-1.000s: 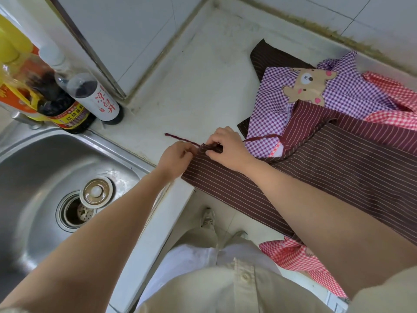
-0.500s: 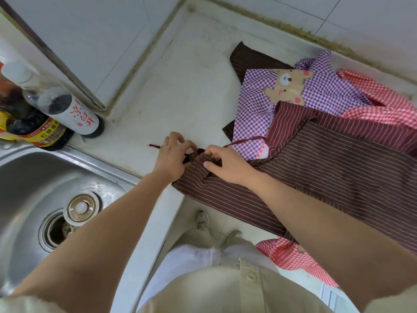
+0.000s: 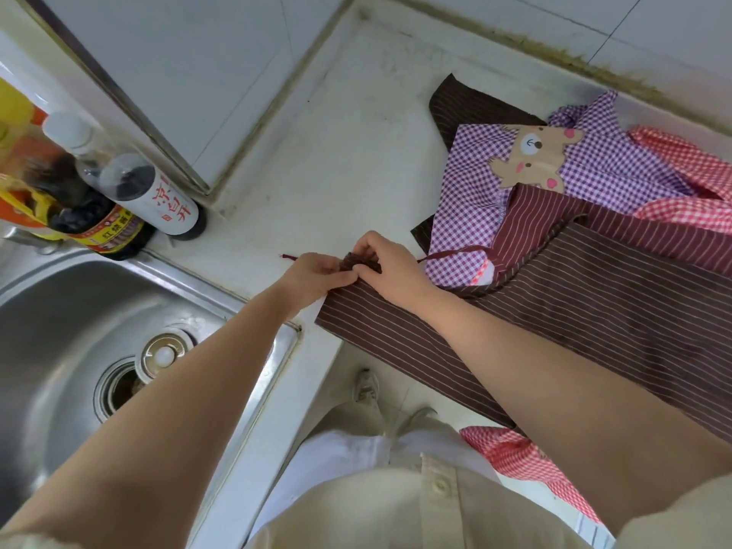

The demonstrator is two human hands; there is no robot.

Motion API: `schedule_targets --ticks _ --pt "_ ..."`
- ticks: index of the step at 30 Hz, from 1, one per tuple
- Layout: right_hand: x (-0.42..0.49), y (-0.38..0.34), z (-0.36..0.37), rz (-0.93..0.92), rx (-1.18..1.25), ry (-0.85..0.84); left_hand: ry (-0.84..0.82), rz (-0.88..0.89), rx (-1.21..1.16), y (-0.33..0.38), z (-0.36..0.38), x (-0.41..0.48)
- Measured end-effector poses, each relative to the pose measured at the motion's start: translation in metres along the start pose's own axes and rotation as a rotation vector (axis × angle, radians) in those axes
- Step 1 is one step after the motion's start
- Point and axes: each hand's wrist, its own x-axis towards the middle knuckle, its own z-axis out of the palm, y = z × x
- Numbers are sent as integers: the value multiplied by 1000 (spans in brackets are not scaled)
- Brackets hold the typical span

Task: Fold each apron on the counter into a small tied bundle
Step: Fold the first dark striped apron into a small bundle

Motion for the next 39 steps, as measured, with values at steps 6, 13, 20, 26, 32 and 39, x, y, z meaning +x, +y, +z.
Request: schedule_targets --ticks 6,13,20,26,32,39 --pt "-7 19 -22 155 -97 -174 173 43 25 -3 0 7" --pt "-21 36 -27 -15 -231 145 608 59 426 -9 5 15" --pt "-64 58 -61 4 -463 246 382 653 831 15 40 19" --pt "-86 77 -80 -15 -603 194 144 526 965 25 69 33" --pt "-82 83 -73 3 -596 306 200 467 991 28 64 35" --pt "-77 80 -81 72 -445 327 274 327 1090 35 74 38"
